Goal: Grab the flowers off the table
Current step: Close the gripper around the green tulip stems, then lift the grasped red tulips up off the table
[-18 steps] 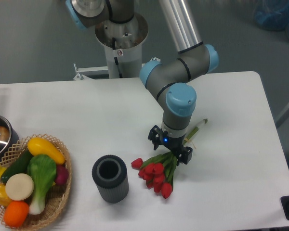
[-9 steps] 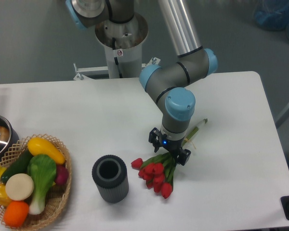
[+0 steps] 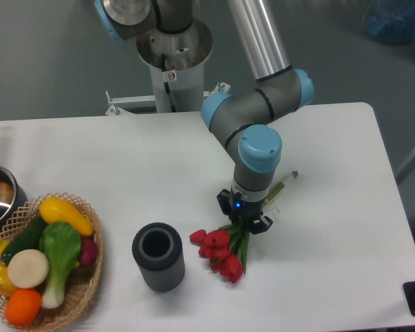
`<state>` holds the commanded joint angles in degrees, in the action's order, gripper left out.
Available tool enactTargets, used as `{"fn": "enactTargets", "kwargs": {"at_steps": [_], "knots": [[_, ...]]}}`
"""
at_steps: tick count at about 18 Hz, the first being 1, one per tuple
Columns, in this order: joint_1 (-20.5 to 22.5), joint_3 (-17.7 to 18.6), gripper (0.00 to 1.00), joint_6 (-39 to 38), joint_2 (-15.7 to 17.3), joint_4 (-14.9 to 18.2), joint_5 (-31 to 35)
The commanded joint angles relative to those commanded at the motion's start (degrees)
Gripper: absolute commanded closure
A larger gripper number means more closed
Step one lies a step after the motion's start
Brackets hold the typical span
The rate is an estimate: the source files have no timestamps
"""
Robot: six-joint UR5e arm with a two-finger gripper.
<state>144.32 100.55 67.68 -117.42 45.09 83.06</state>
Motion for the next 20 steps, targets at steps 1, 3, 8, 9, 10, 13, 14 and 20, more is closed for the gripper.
{"fn": "enactTargets", "kwargs": {"at_steps": [1,3,8,9,10,13,14,20], "knots": [[0.1,0.0,0.67,0.1,0.1,0.0,0.0],[0.3,-0.3,0.67,0.1,0.4,0.0,0.0],[1.5,-2.4,0.67,0.3,2.6,0.0,-3.0],[1.8,-3.0,0.67,0.2,3.2,0.0,-4.9],[2.3,-3.8,0.67,0.1,3.8,0.0,-7.1],[3.9,-6.3,0.67,-1.0,5.0,0.1,-13.9],[4.3,-7.1,0.67,-1.8,5.5,0.1,-15.7],[8.1,-9.1,0.67,-2.4,9.3,0.1,-30.4]]}}
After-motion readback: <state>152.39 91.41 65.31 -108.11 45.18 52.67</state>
